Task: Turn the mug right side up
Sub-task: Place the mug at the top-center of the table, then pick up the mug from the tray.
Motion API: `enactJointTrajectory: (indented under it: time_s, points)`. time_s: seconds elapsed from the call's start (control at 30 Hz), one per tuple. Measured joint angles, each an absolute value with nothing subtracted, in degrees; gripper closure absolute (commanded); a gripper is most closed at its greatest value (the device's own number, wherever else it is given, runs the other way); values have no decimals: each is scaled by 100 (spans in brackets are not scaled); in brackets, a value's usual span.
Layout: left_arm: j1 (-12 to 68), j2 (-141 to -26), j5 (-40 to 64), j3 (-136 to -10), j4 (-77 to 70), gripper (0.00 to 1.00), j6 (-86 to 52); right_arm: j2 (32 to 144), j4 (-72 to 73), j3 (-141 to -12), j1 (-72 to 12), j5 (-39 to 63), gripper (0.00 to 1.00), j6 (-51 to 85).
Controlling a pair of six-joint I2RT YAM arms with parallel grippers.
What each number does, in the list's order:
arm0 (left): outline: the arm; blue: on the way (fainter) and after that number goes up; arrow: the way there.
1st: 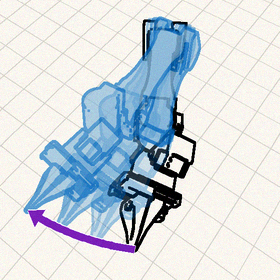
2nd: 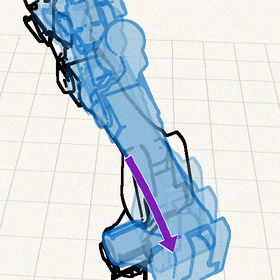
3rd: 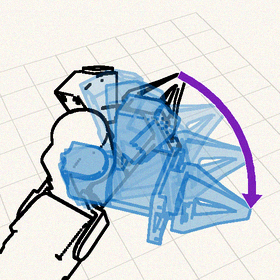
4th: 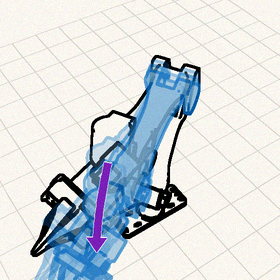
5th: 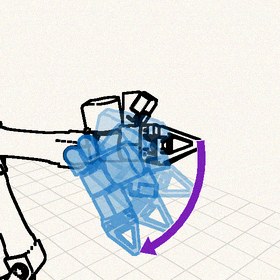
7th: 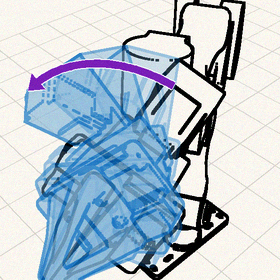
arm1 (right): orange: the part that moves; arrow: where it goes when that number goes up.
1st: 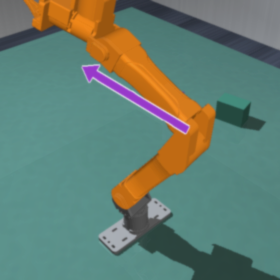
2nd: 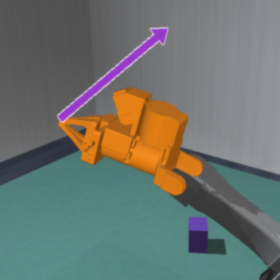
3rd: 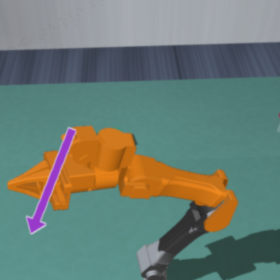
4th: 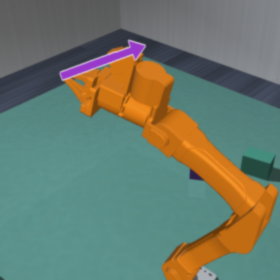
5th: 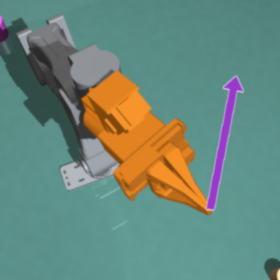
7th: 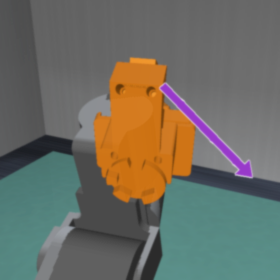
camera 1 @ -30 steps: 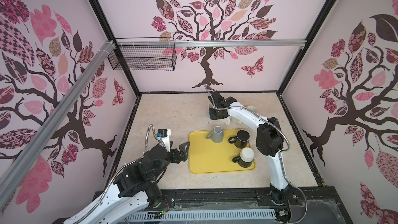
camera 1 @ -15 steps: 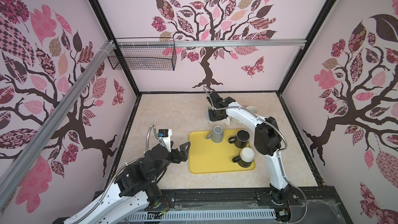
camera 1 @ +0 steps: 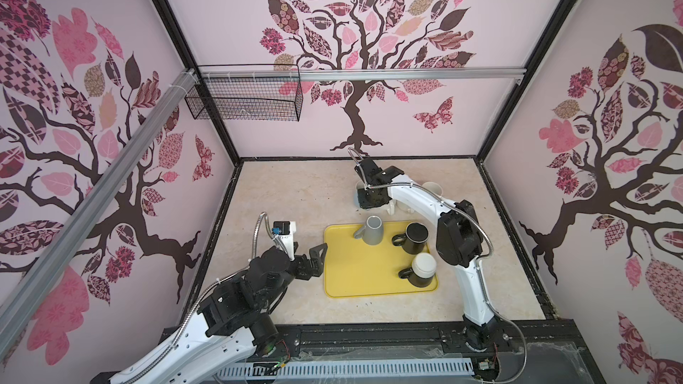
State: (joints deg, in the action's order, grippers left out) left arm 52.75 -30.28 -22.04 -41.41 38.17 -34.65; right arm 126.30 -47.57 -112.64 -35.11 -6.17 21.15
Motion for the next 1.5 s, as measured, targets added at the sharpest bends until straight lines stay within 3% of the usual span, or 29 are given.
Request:
enactJointTrajectory:
  time_s: [0.67, 0.87, 1.2, 1.5]
  points:
    - [5275, -3017, -2182, -4141, 3815, 3, -3448, 12639, -4637, -11373, -3511, -613, 69, 2161]
    - [5275, -3260, -2180, -4128, 3730, 3, -3400, 12326, -4344, -10892, -3511, -558, 67, 2145]
    - [5273, -3942, -2220, -4112, 3417, 3, -3109, 9712, -3326, -8385, -3566, -316, 65, 2053]
    - [5242, -4807, -2305, -3715, 2285, 3, -2449, 7229, -2112, -5671, -3798, -130, 62, 2010]
